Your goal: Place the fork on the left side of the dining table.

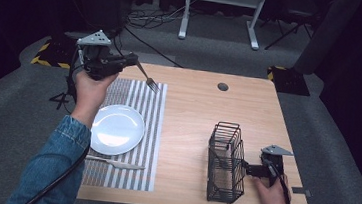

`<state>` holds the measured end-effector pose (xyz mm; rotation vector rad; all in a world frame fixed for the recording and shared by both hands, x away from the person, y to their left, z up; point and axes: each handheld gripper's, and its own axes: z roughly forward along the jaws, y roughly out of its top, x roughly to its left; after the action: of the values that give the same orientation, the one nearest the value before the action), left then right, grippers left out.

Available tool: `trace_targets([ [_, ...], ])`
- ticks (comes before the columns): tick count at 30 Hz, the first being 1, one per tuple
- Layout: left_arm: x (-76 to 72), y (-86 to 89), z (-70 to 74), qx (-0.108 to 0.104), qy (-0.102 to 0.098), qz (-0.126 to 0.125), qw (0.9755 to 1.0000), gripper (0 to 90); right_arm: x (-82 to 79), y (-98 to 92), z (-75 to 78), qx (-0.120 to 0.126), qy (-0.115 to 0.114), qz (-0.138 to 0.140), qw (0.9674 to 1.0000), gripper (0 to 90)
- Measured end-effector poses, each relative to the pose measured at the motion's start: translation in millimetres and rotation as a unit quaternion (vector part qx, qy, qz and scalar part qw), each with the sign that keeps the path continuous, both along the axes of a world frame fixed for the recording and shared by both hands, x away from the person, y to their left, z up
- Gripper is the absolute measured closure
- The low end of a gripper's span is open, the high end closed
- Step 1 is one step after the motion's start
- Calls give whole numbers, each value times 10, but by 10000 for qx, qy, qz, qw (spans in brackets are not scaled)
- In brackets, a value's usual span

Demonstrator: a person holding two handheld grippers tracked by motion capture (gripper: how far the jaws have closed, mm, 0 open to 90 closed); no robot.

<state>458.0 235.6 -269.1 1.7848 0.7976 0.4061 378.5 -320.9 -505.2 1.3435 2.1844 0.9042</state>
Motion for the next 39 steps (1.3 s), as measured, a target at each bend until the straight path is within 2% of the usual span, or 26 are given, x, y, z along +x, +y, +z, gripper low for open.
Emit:
trace_targets([
  [8,193,203,-169,-31,142,196,9997,867,1,0,0,0,-2,-7,10000,22],
  [15,333,296,-310,-72,295,352,9989,867,1,-2,0,4,3,-37,10000,22],
  [21,460,381,-518,-139,523,543,9971,867,1,-2,1,7,10,-54,10000,22],
  [30,528,393,-752,-146,780,708,9943,867,1,-2,1,2,9,-62,10000,22],
  [39,579,350,-934,-155,975,730,9924,866,2,-2,0,0,7,-58,10000,22],
])
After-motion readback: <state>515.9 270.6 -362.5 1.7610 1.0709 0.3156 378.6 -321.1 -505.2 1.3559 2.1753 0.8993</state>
